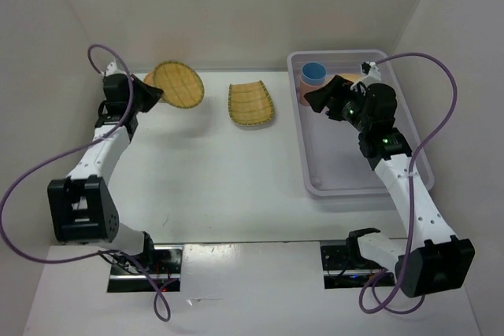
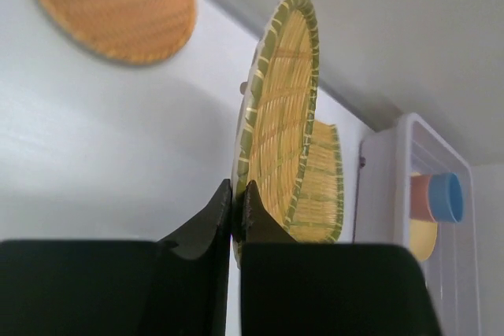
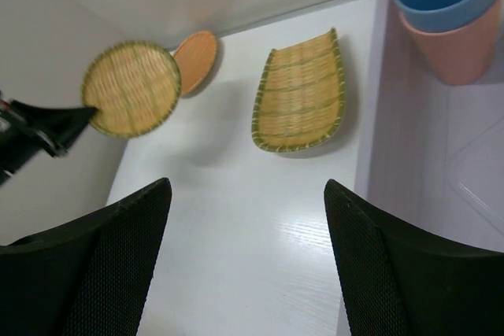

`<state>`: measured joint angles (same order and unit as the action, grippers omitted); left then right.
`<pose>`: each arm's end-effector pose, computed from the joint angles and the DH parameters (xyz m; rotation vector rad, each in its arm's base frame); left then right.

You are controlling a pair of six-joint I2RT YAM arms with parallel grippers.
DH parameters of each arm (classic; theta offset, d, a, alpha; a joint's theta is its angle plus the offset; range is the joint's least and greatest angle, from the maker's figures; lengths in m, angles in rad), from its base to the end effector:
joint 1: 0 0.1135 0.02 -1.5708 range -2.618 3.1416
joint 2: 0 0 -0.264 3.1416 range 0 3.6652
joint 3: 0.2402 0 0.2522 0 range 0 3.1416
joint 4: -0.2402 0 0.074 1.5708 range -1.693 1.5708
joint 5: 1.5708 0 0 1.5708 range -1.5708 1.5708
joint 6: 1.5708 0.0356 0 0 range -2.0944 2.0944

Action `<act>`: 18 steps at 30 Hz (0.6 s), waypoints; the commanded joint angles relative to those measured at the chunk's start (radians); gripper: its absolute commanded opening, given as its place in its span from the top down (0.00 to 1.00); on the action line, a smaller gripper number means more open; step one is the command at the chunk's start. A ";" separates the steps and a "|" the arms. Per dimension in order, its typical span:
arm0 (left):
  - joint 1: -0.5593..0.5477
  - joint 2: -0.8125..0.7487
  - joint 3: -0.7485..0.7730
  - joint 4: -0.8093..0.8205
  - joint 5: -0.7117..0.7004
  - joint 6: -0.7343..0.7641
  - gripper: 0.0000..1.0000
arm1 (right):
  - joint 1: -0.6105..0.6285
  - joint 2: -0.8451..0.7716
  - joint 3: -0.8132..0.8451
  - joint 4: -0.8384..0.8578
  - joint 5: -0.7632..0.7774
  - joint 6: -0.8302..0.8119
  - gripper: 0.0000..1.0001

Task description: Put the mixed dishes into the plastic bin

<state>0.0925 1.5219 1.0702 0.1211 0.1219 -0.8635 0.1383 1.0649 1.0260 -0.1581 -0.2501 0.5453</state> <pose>0.3560 0.0287 0.2887 -0.8209 1.7692 -0.6334 0.2420 0.0426 0.3736 0.1829 1.8083 0.7111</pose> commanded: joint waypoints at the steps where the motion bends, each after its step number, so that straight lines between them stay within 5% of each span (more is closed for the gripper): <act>1: -0.002 -0.144 0.097 -0.133 0.085 0.187 1.00 | 0.020 0.053 0.071 0.126 -0.141 -0.033 0.17; 9: 0.010 -0.187 0.145 -0.196 0.681 0.216 1.00 | 0.109 0.282 0.196 0.255 -0.418 -0.024 0.15; 18: 0.001 -0.197 0.145 -0.166 0.953 0.196 1.00 | 0.228 0.383 0.273 0.289 -0.489 -0.074 0.15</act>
<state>0.0994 1.3392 1.2041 -0.1085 0.9020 -0.6613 0.3267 1.4399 1.2339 0.0509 -0.6941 0.5167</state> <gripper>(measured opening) 0.031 0.852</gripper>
